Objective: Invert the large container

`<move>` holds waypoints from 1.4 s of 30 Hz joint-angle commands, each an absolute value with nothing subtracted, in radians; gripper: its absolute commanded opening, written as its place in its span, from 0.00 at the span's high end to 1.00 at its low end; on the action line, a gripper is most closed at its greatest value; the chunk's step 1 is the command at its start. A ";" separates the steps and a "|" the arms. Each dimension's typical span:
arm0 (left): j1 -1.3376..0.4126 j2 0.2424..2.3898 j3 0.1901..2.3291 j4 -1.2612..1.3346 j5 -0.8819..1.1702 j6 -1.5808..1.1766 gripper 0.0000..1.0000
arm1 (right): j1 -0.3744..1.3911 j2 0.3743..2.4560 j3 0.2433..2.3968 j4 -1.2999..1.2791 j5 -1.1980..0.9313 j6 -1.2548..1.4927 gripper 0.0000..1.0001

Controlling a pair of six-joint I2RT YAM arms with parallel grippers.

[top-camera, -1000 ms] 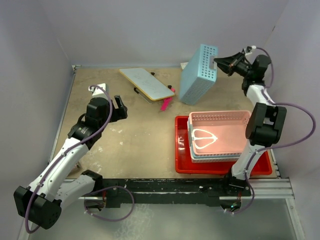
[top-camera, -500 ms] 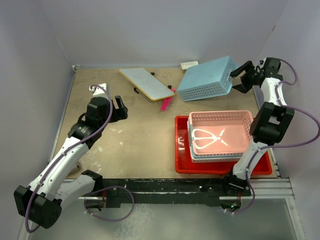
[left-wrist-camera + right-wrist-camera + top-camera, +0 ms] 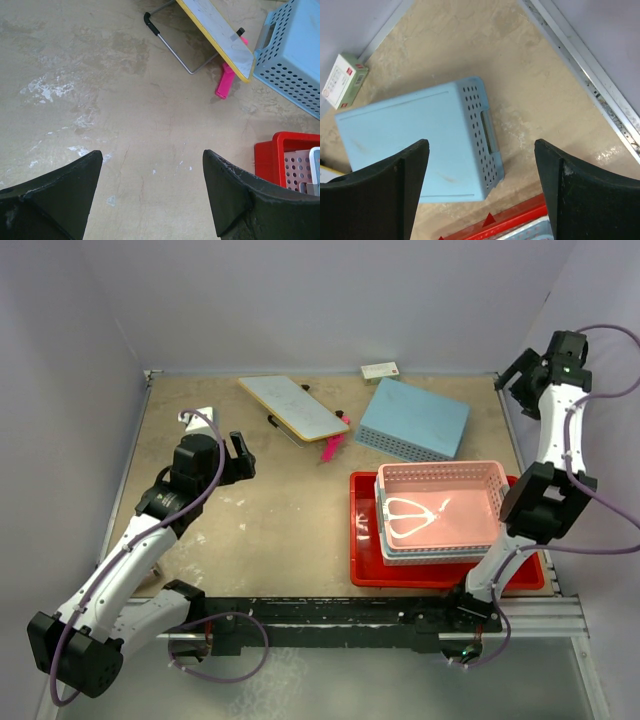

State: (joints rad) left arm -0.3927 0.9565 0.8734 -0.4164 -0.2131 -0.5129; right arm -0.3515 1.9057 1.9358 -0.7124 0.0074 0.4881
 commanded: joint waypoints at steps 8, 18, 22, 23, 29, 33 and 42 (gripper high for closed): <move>-0.387 0.964 0.905 -0.381 -0.194 -0.511 0.21 | 0.183 1.855 1.976 -0.694 -0.117 0.289 0.13; -0.386 0.925 0.887 -0.402 -0.219 -0.509 0.21 | 0.422 1.929 1.778 -0.654 -0.141 0.314 0.13; -0.387 0.938 0.882 -0.391 -0.207 -0.514 0.21 | 0.412 1.934 1.707 -0.665 -0.100 0.336 0.12; -0.387 0.942 0.881 -0.386 -0.205 -0.513 0.21 | 0.400 1.938 1.697 -0.666 -0.077 0.335 0.12; -0.386 0.951 0.885 -0.377 -0.197 -0.514 0.21 | 0.264 1.960 1.640 -0.633 -0.045 0.350 0.12; -0.386 0.943 0.889 -0.389 -0.199 -0.510 0.21 | 0.151 1.984 1.633 -0.580 0.038 0.345 0.12; -0.387 0.903 0.909 -0.442 -0.223 -0.491 0.21 | -0.052 1.963 1.705 -0.526 0.173 0.392 0.11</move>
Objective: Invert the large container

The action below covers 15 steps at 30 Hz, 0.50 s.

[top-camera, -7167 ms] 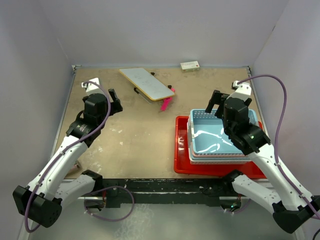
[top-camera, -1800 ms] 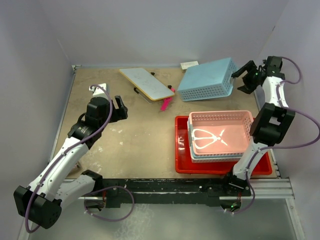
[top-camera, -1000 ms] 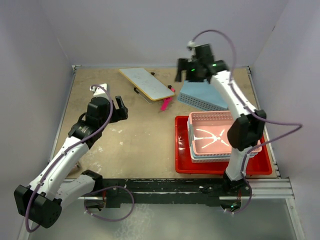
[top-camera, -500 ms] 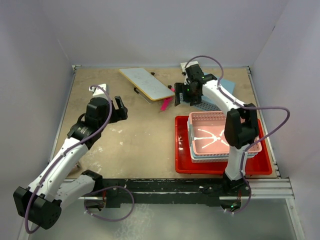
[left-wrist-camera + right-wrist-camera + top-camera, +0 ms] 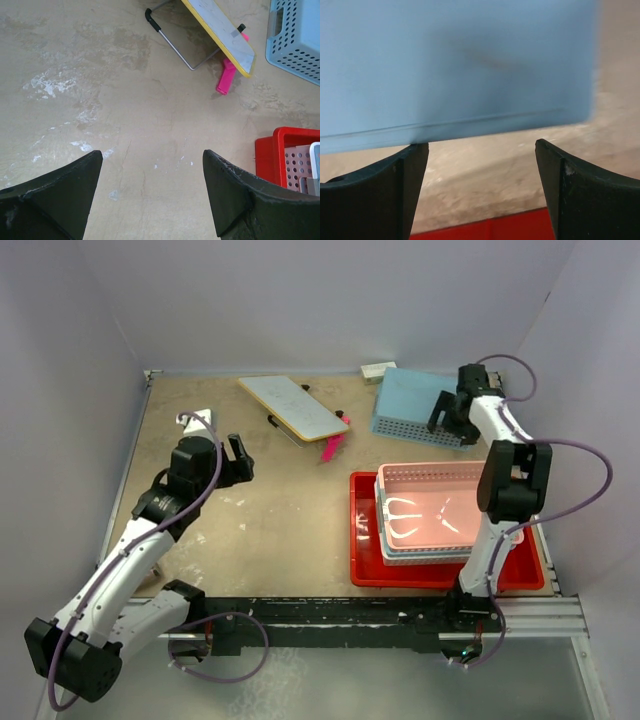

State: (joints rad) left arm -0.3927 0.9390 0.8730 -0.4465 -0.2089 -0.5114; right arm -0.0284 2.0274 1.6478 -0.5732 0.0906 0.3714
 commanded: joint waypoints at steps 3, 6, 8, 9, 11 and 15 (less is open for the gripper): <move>-0.386 0.907 0.900 -0.431 -0.220 -0.496 0.21 | -0.018 1.899 1.652 -0.476 0.122 0.391 0.12; -0.387 0.921 0.894 -0.419 -0.207 -0.502 0.21 | 0.071 1.839 1.592 -0.422 0.082 0.389 0.12; -0.386 0.930 0.893 -0.410 -0.198 -0.506 0.21 | 0.152 1.818 1.574 -0.391 0.075 0.379 0.12; -0.387 0.934 0.893 -0.406 -0.193 -0.509 0.21 | 0.187 1.818 1.575 -0.383 0.066 0.378 0.13; -0.386 0.939 0.898 -0.403 -0.189 -0.510 0.21 | 0.243 1.832 1.594 -0.368 0.035 0.388 0.13; -0.386 0.939 0.905 -0.403 -0.187 -0.515 0.21 | 0.333 1.904 1.673 -0.364 0.006 0.397 0.13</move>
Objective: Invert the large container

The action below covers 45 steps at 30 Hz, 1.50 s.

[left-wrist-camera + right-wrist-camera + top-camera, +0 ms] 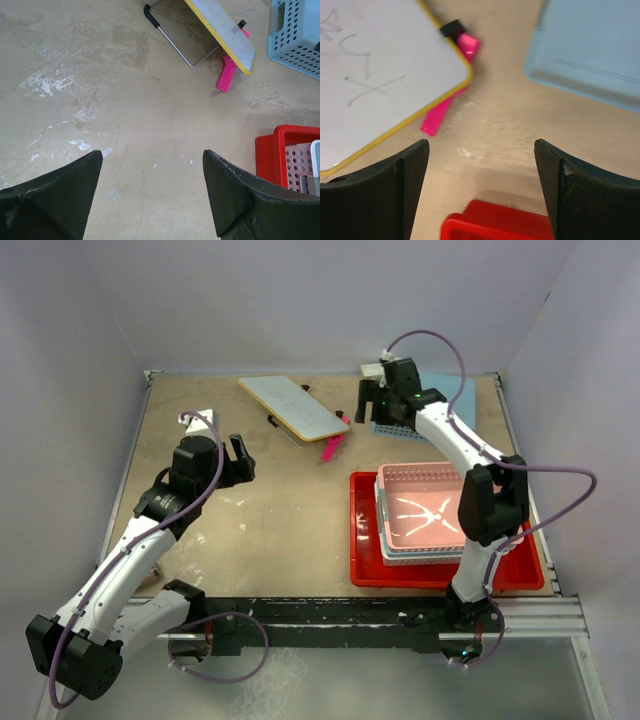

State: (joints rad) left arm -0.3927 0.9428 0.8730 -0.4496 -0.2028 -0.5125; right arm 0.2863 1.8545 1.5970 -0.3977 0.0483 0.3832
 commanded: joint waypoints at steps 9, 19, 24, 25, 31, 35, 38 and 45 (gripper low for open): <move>-0.386 0.924 0.907 -0.417 -0.191 -0.525 0.21 | 0.403 2.171 1.986 -0.425 -0.009 0.445 0.14; -0.387 0.897 0.932 -0.446 -0.216 -0.516 0.21 | 0.307 2.269 2.070 -0.596 0.228 0.482 0.12; -0.386 0.905 0.926 -0.440 -0.208 -0.514 0.21 | 0.204 2.169 1.912 -0.540 0.226 0.495 0.11; -0.387 0.909 0.925 -0.434 -0.204 -0.515 0.21 | 0.194 2.154 1.897 -0.536 0.232 0.490 0.11; -0.386 0.929 0.919 -0.412 -0.179 -0.520 0.21 | 0.187 2.083 1.896 -0.575 0.207 0.458 0.12; -0.387 0.925 0.922 -0.415 -0.181 -0.519 0.21 | 0.205 1.944 1.837 -0.565 0.102 0.407 0.13; -0.387 0.922 0.920 -0.412 -0.176 -0.521 0.21 | 0.234 1.795 1.756 -0.560 0.094 0.381 0.12; -0.387 0.947 0.914 -0.381 -0.165 -0.524 0.21 | 0.400 1.425 1.428 -0.628 0.137 0.388 0.12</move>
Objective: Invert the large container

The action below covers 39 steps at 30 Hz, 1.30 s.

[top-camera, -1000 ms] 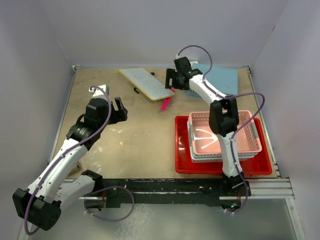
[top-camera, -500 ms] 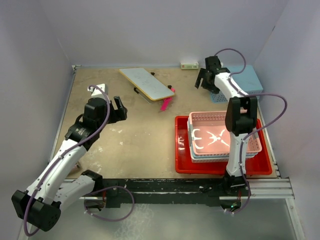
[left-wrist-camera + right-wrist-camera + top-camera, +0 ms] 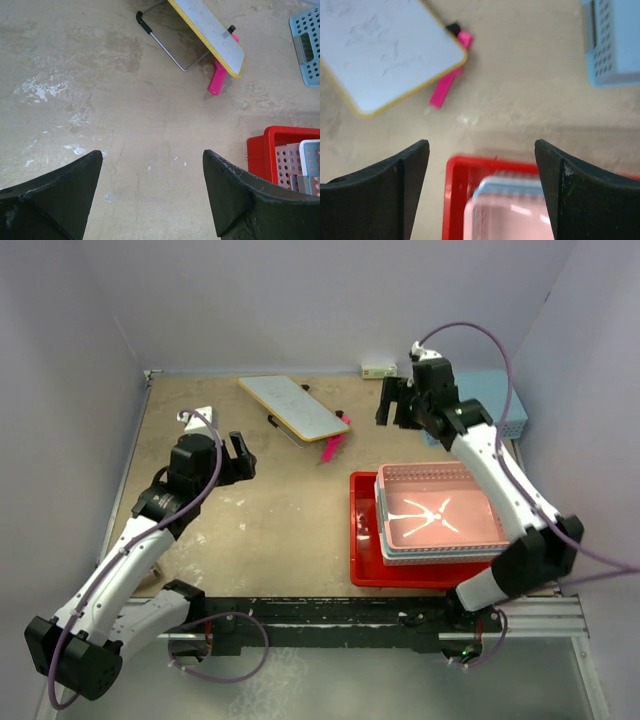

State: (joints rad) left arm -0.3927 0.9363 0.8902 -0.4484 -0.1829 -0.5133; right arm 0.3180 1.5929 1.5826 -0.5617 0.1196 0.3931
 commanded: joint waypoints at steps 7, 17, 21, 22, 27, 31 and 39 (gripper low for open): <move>-0.387 0.988 0.910 -0.337 -0.150 -0.522 0.21 | 0.546 1.204 1.186 -0.746 0.132 0.531 0.16; -0.387 1.031 0.917 -0.266 -0.114 -0.538 0.21 | 0.650 1.264 1.155 -0.770 0.218 0.625 0.44; -0.387 1.029 0.921 -0.269 -0.121 -0.528 0.21 | 0.658 1.270 1.150 -0.756 0.235 0.628 0.71; -0.387 1.029 0.919 -0.270 -0.122 -0.528 0.21 | 0.659 1.273 1.146 -0.757 0.239 0.628 0.72; -0.387 1.007 0.908 -0.255 -0.130 -0.547 0.21 | 0.659 1.287 1.146 -0.793 0.238 0.627 0.97; -0.387 0.999 0.913 -0.256 -0.136 -0.546 0.21 | 0.661 1.237 1.263 -0.873 0.271 0.621 1.00; -0.388 0.922 0.968 -0.285 -0.234 -0.577 0.22 | 0.661 1.224 1.691 -1.005 0.241 0.555 1.00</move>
State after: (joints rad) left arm -0.3927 0.9936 0.8925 -0.3138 -0.1616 -0.5480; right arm 0.6552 1.2694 1.4956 -0.9871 0.2440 0.6155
